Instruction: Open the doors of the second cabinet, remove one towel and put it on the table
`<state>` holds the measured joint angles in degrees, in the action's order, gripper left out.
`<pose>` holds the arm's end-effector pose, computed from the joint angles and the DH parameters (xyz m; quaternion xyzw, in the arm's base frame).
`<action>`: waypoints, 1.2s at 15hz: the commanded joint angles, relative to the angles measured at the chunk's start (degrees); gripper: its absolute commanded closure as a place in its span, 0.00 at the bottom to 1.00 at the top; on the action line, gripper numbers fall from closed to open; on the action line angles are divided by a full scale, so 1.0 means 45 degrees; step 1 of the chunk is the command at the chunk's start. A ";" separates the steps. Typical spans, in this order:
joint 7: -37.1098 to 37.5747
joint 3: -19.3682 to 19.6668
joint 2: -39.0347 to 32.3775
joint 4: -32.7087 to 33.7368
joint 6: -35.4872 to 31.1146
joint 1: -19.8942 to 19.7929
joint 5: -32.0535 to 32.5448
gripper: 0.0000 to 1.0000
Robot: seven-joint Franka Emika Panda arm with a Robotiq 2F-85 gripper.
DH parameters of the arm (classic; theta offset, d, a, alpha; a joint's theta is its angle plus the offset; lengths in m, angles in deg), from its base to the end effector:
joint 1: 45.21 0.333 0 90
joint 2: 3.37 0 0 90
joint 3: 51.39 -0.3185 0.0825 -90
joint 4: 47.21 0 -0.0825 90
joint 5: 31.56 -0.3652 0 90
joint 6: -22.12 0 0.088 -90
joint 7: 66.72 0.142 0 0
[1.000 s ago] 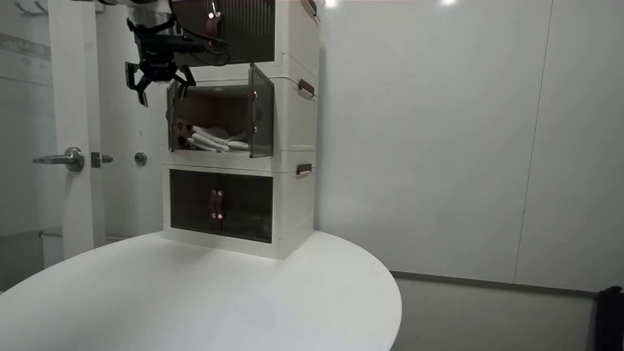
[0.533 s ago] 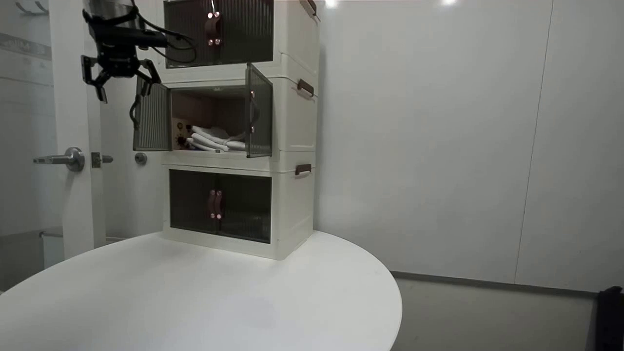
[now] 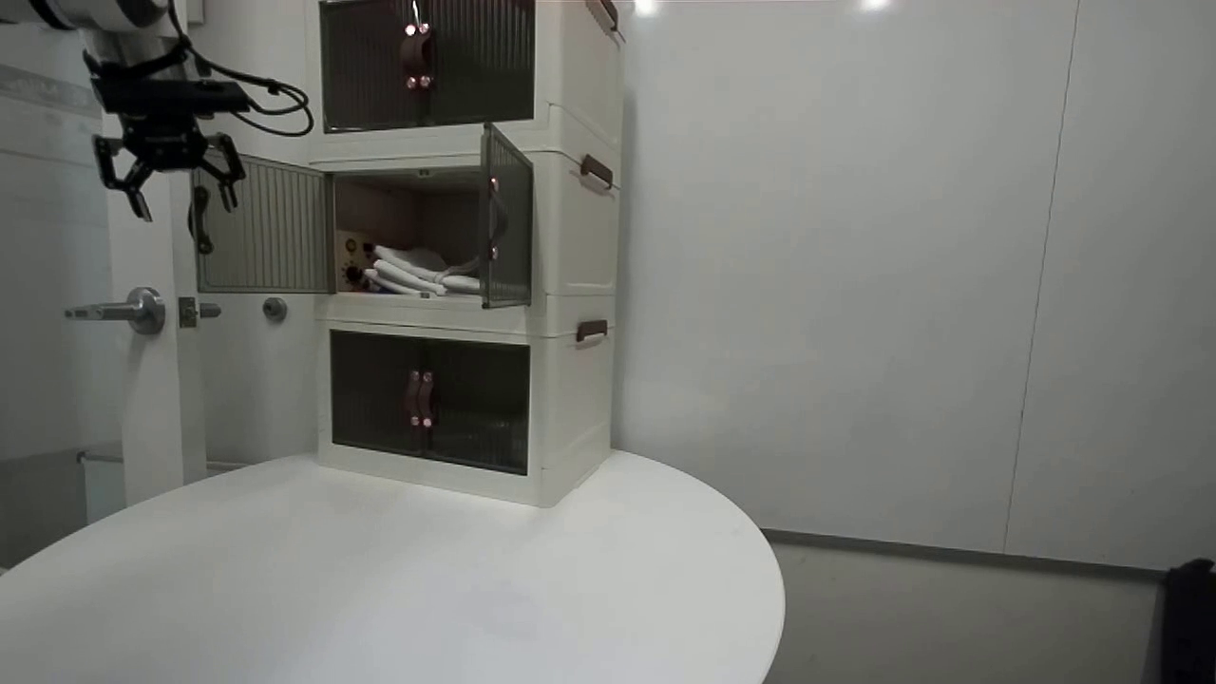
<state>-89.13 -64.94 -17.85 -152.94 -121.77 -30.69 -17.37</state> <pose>0.5829 0.2963 0.4180 0.8491 0.4808 0.2119 0.0539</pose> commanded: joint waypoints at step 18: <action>0.3249 -0.0007 -0.0263 0.2328 0.1285 0.0562 -0.0735 0.00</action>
<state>-73.65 -63.40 -22.55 -141.16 -114.28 -27.02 -16.63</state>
